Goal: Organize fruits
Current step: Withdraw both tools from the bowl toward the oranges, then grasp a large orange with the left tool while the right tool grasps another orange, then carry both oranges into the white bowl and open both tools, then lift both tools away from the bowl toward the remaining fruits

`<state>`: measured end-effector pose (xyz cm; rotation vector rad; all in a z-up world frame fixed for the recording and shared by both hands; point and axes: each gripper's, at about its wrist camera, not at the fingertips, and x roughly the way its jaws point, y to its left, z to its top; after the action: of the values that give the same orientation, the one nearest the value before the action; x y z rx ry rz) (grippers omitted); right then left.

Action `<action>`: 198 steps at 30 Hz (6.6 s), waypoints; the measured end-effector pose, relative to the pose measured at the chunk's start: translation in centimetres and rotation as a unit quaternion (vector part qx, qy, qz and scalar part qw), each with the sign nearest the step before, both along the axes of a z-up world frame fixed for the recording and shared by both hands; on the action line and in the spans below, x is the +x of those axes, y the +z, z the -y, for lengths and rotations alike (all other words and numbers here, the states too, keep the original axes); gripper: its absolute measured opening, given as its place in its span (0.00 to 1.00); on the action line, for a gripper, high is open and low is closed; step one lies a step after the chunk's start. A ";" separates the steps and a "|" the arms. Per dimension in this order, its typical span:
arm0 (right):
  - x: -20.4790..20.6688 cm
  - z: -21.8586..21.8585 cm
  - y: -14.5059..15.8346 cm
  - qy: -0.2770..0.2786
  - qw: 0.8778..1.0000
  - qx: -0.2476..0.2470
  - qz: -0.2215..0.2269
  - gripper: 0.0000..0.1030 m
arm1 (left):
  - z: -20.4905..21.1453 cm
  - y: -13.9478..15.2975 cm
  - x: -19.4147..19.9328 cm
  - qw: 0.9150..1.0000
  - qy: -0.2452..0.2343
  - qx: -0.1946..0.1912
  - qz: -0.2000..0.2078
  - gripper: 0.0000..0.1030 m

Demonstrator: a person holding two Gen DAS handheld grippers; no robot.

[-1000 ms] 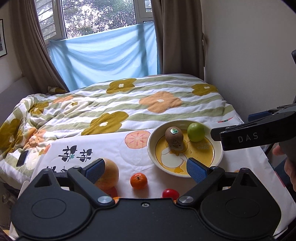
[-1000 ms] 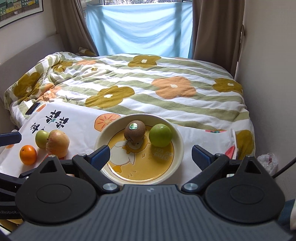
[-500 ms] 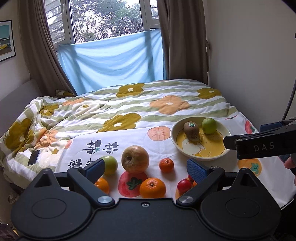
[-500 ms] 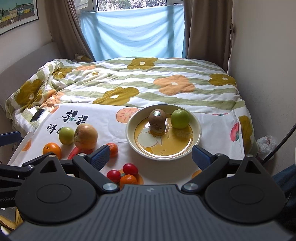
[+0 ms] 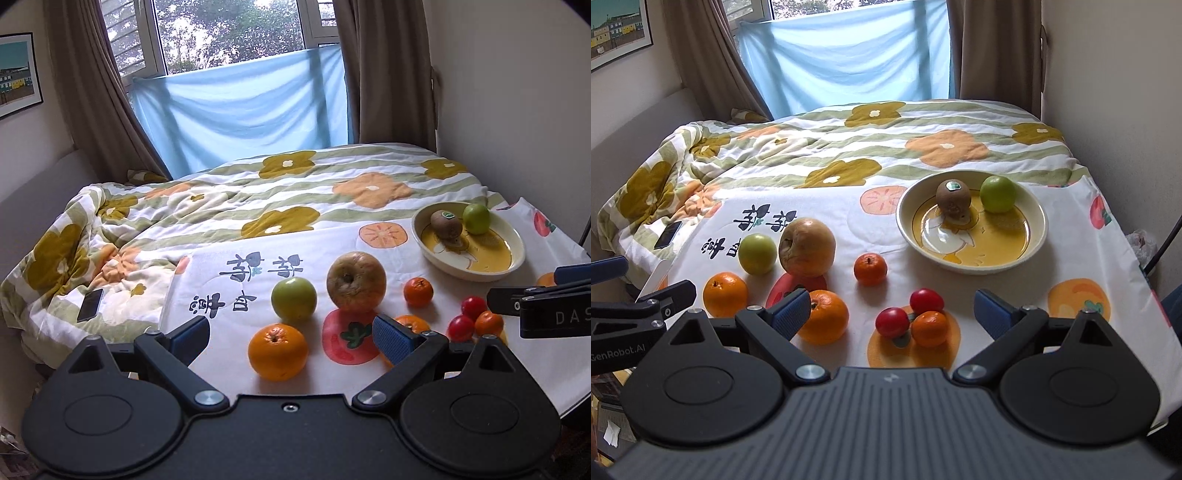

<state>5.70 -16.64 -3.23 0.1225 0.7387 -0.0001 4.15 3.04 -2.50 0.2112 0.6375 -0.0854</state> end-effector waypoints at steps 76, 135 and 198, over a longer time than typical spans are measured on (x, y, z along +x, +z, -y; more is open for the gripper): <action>5.3 -7.3 -7.5 -0.001 0.999 0.027 -0.027 0.71 | -4.2 -7.1 4.4 0.995 -0.047 -0.007 -0.092 0.64; 13.3 20.6 -2.9 0.033 0.999 0.026 -0.016 0.71 | 22.9 -3.9 15.0 0.995 -0.056 0.024 -0.080 0.64; 13.9 16.4 -5.2 0.138 0.988 -0.074 0.004 1.00 | 21.1 -3.5 11.0 0.994 -0.052 0.002 -0.099 0.89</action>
<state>19.61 -33.00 -8.40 -0.1224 0.7406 0.2093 15.14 -18.05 -5.95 0.2425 0.8249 -0.2068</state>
